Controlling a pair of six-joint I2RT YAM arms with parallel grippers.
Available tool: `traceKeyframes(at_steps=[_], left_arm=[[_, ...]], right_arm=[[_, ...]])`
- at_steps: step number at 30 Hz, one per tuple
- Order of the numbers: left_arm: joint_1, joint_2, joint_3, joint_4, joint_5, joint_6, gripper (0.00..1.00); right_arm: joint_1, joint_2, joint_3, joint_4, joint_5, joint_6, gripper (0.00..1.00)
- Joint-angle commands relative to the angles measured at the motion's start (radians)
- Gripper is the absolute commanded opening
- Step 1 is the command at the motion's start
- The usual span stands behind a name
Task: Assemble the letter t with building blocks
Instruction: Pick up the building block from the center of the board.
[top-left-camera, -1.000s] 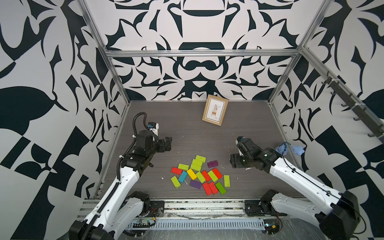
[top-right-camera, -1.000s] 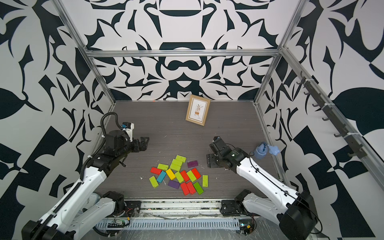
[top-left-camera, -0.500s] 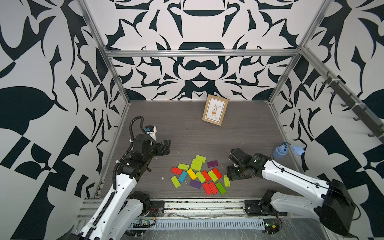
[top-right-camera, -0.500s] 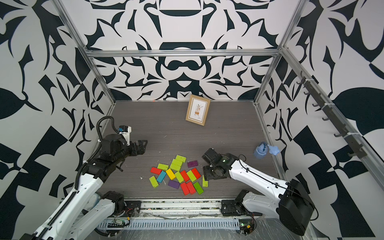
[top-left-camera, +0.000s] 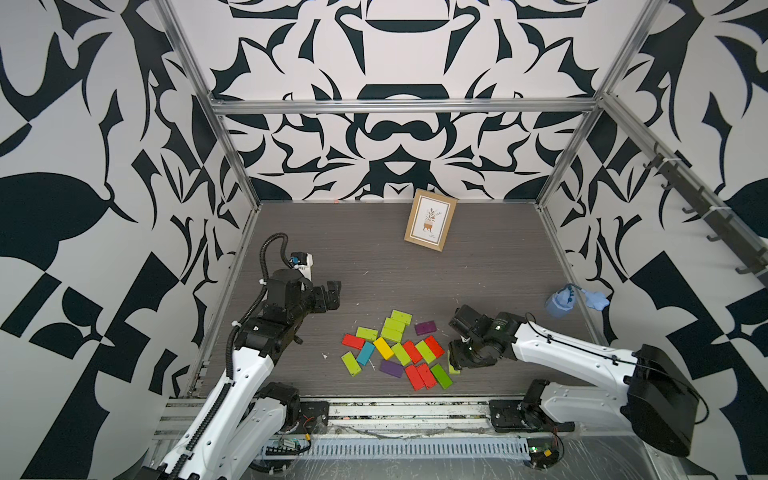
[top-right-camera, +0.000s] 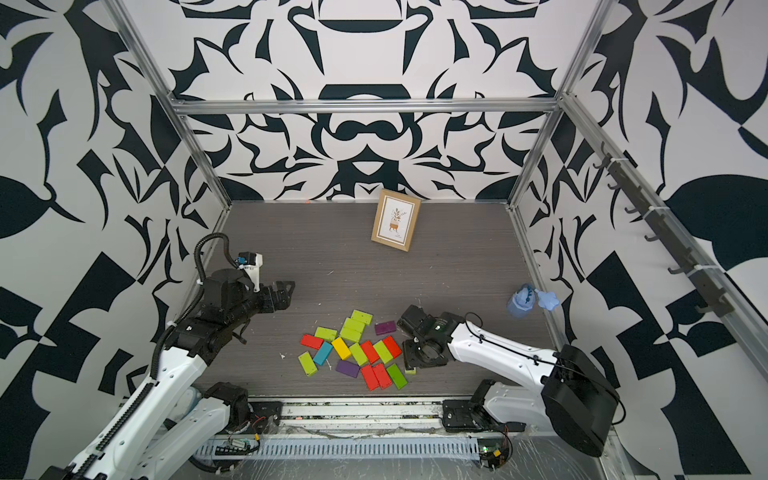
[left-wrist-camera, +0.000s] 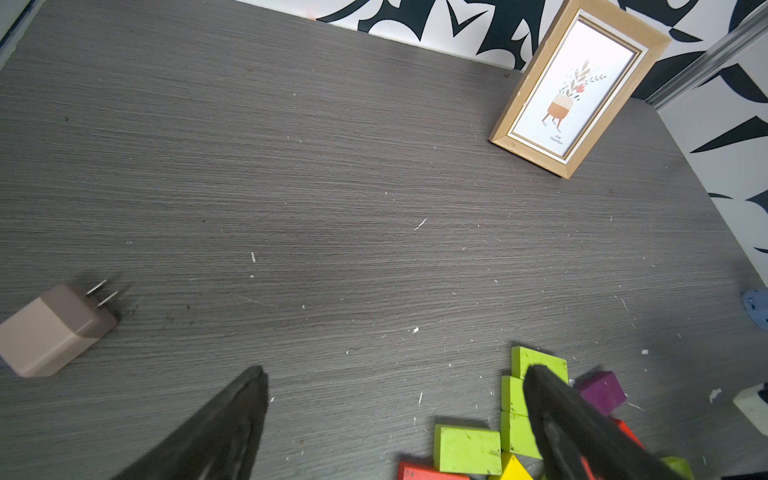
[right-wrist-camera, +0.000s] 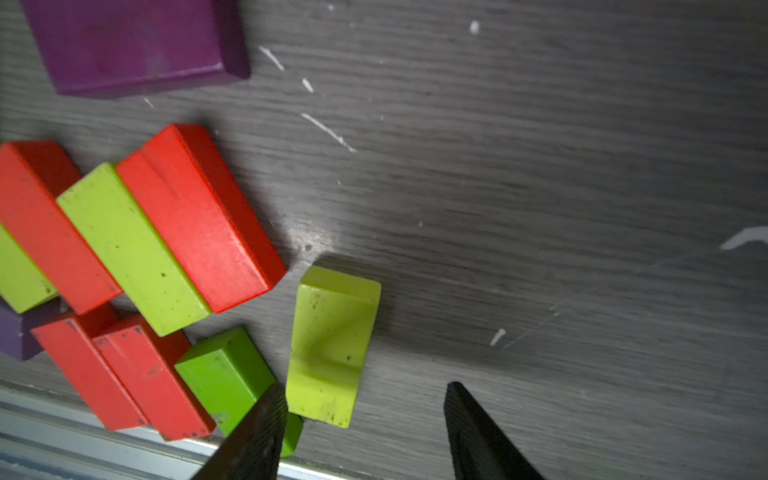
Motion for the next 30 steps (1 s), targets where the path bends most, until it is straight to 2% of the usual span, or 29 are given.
traceKeyframes(at_steps=[1,12,22,26,30], left_arm=[[0.000,-0.008,-0.014,-0.025,-0.011,-0.015,1.00],[0.000,-0.008,-0.017,-0.023,-0.014,-0.016,1.00],[0.000,-0.010,-0.020,-0.021,-0.016,-0.016,1.00],[0.000,-0.010,-0.023,-0.021,-0.015,-0.016,1.00],[0.000,-0.012,-0.023,-0.020,-0.017,-0.016,1.00]], right_arm=[[0.021,0.012,-0.003,0.024,0.003,0.038,0.63],[0.034,0.075,0.004,0.049,0.015,0.039,0.58],[0.036,0.154,0.034,0.008,0.046,0.007,0.49],[0.036,0.167,0.043,-0.001,0.061,-0.003,0.42],[0.035,0.171,0.055,-0.018,0.077,-0.016,0.31]])
